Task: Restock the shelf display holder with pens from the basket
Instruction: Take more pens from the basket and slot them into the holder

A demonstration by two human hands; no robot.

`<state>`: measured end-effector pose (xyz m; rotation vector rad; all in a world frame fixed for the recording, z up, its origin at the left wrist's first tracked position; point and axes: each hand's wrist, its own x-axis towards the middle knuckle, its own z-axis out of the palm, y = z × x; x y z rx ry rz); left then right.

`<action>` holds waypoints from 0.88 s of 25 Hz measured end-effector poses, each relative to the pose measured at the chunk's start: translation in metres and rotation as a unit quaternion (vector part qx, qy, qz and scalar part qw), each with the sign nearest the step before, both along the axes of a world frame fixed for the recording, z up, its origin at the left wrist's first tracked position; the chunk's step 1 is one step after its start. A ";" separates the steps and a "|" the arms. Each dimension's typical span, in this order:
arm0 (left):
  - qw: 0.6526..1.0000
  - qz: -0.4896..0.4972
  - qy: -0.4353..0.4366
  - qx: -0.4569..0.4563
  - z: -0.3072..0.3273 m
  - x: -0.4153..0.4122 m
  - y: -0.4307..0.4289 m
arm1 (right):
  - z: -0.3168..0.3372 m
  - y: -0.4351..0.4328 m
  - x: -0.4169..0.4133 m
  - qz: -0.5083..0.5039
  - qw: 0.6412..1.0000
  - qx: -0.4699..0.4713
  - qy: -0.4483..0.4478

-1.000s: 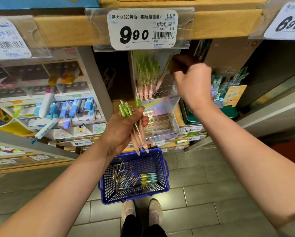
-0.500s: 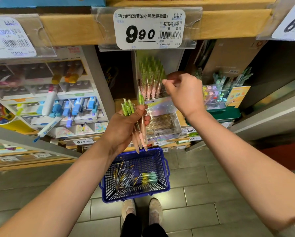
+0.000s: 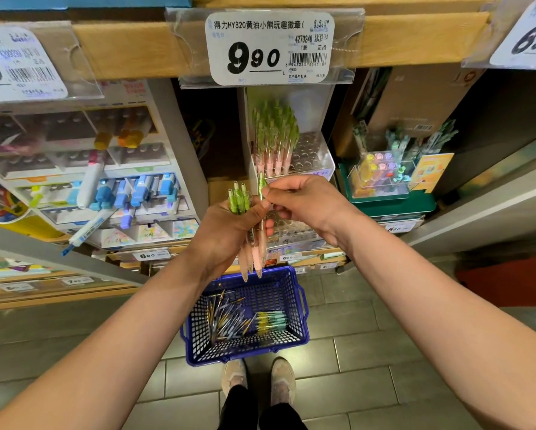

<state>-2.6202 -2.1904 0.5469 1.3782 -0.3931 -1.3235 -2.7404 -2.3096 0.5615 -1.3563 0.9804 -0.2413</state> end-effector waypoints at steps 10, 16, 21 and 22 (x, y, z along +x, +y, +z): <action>0.991 0.111 0.070 0.015 -0.004 0.003 0.007 | 0.030 -0.031 0.008 -0.169 0.942 -0.284 -0.067; 0.991 0.108 0.084 -0.001 -0.002 0.006 0.007 | 0.027 -0.025 0.019 -0.093 0.907 -0.410 -0.002; 0.992 0.080 0.096 -0.004 -0.003 0.017 0.009 | 0.014 -0.018 0.022 -0.014 0.874 -0.483 0.045; 0.992 0.075 0.104 -0.006 -0.004 0.019 0.009 | 0.012 -0.016 0.021 -0.010 0.873 -0.485 0.048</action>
